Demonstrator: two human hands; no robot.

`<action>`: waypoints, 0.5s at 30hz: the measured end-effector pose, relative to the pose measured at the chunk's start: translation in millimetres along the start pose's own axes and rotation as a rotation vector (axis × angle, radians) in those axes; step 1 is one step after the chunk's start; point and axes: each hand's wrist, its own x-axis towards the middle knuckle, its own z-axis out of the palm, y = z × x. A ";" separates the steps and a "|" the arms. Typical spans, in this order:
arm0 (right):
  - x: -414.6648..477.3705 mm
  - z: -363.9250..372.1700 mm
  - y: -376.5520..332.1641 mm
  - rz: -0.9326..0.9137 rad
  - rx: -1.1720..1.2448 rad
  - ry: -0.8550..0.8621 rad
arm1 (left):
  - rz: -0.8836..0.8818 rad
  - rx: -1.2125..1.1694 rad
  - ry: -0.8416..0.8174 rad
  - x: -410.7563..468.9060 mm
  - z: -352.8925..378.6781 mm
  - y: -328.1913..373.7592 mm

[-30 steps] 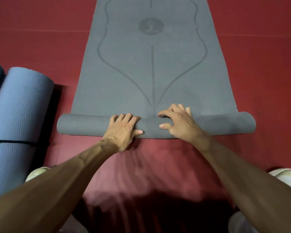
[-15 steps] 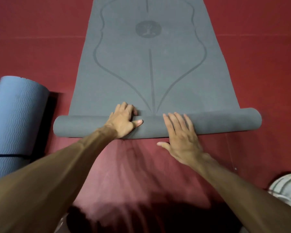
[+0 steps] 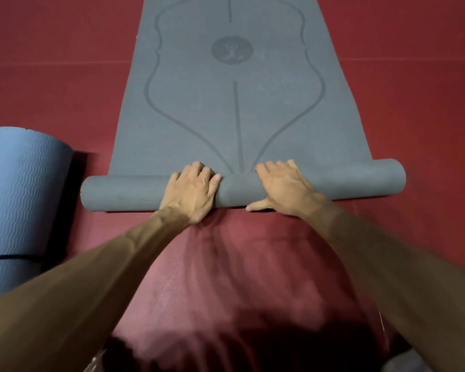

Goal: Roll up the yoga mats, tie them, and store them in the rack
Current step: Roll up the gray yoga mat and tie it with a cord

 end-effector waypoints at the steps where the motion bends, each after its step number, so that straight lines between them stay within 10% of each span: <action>1: 2.6 -2.5 2.0 0.000 0.027 -0.026 | 0.027 -0.018 0.036 -4.3 -0.4 0.3; 15: -42.5 -16.1 -22.3 0.087 0.231 -0.303 | 0.010 -0.137 -0.164 -82.0 -20.1 19.3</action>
